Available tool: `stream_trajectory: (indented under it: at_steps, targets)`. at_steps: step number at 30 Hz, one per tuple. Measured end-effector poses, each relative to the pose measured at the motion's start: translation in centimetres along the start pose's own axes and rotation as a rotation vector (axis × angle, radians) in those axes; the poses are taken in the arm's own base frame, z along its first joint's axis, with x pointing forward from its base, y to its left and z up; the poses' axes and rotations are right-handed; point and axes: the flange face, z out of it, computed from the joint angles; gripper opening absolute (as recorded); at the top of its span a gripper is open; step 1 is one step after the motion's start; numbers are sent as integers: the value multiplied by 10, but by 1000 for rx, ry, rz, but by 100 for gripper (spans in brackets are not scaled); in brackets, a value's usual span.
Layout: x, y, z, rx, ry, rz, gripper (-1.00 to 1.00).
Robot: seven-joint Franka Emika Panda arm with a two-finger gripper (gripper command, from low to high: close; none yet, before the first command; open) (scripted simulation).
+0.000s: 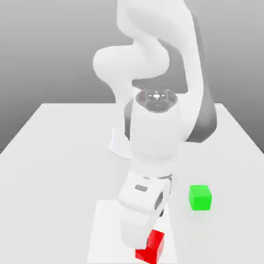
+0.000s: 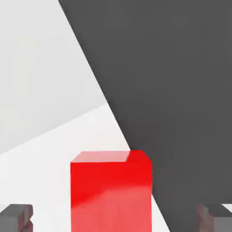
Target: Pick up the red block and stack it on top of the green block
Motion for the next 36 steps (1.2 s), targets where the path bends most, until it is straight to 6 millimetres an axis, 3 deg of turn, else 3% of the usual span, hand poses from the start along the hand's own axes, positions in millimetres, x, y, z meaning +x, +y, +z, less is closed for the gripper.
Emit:
stream_trajectory:
  at_steps: [1,8,13,17,19,23,26,32,33,36]
  targets:
    - [-1,0,12,1,-1,0,-100]
    - [-1,0,14,1,-4,0,-100]
    - [-2,-4,-41,3,-5,-19,-100]
    - [-22,-66,-58,18,-14,-350,-100]
    - [-36,-106,-64,22,-16,-551,-100]
    - [-76,-170,-76,18,-12,-956,-100]
    - [-105,-197,-77,8,-5,-1200,-100]
    - [-113,-205,-28,6,-2,-1271,-100]
    - [-113,-204,-21,5,-3,-1269,100]
    - [-113,-204,-21,5,-3,-1269,100]
